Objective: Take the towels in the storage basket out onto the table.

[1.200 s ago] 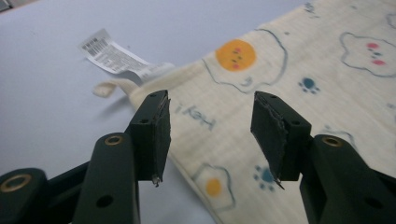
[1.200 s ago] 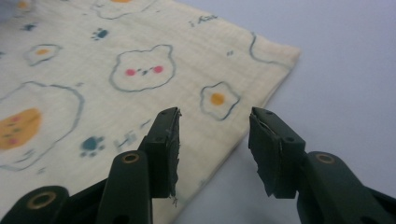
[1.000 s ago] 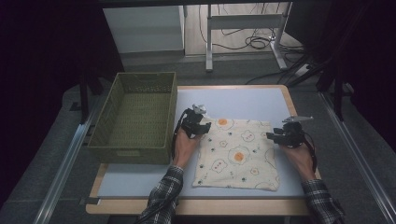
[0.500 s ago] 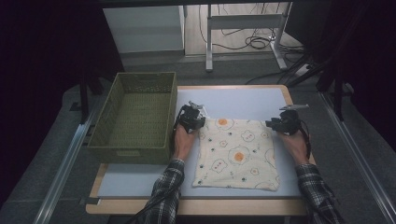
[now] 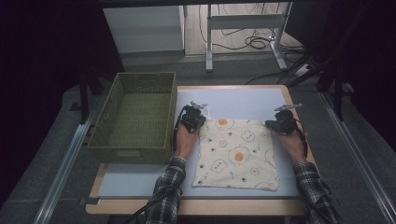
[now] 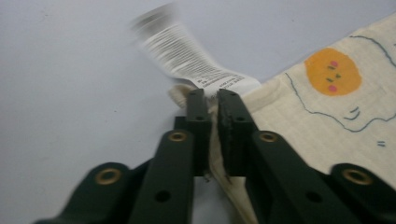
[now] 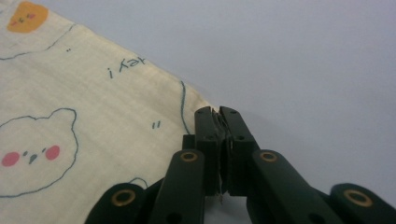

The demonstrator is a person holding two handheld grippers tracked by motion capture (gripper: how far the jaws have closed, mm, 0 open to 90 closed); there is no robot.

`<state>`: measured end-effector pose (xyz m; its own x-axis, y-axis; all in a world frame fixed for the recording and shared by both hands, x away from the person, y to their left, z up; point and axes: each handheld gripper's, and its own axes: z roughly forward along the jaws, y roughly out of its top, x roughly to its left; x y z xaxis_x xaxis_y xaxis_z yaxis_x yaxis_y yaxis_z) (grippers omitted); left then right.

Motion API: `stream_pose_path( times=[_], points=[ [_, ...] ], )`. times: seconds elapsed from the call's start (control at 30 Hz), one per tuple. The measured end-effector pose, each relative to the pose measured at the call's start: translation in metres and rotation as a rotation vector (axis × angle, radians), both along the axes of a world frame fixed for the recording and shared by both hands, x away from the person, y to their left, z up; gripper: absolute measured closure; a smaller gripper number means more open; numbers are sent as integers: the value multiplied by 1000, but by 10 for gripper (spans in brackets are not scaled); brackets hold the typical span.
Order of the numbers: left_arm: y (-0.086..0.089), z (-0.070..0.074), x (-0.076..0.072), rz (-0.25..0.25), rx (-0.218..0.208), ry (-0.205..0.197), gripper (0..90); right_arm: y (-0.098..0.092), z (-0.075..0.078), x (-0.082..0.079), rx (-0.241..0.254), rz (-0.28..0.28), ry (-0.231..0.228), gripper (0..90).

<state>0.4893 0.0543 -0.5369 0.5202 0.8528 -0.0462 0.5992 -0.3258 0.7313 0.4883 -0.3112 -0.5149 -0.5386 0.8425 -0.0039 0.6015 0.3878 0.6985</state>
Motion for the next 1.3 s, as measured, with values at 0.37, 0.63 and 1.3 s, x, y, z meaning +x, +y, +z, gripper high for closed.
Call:
stream_pose_path(
  times=[0.37, 0.63, 1.3],
  points=[
    [1, 37, 13, 44, 9, -121, 881, -5, 31, 14, 67, -26, -69, 885],
    [5, 40, -14, 11, -4, -150, 876, -15, 35, -8, 122, 10, -68, 884],
    [4, 49, -84, -107, -50, -173, 869, -30, 46, -91, 96, 130, -88, 879]
  ],
)
